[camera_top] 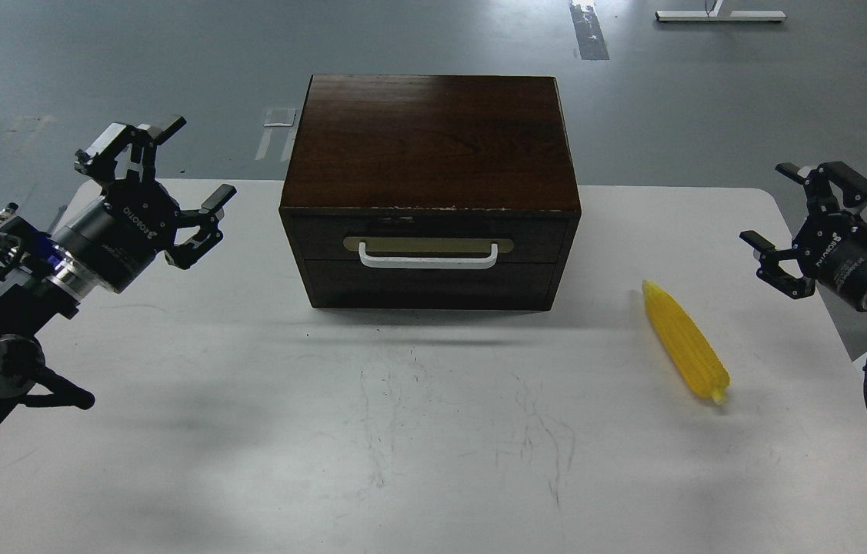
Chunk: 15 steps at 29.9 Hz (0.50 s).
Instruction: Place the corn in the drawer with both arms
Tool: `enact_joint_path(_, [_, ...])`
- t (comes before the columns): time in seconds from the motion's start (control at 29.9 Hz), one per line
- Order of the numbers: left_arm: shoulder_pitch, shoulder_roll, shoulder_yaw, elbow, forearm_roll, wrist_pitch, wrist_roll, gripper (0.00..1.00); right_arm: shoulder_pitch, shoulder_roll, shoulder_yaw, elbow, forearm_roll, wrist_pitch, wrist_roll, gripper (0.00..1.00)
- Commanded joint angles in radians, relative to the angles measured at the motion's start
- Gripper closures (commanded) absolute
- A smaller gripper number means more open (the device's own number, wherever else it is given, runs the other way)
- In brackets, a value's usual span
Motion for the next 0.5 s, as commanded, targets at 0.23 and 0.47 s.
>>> enact_joint_path(0.23, [0.000,0.005,0.000,0.000,-0.006,-0.004,0.006,0.02,0.001,0.000,0.001,-0.002,0.000,0.000,0.000,0.00])
enact_joint_path(0.47, [-0.009,0.041,-0.009,0.003,0.005,-0.062,-0.010,0.02,0.001,-0.002,0.002,-0.006,0.000,0.000,0.000,0.00])
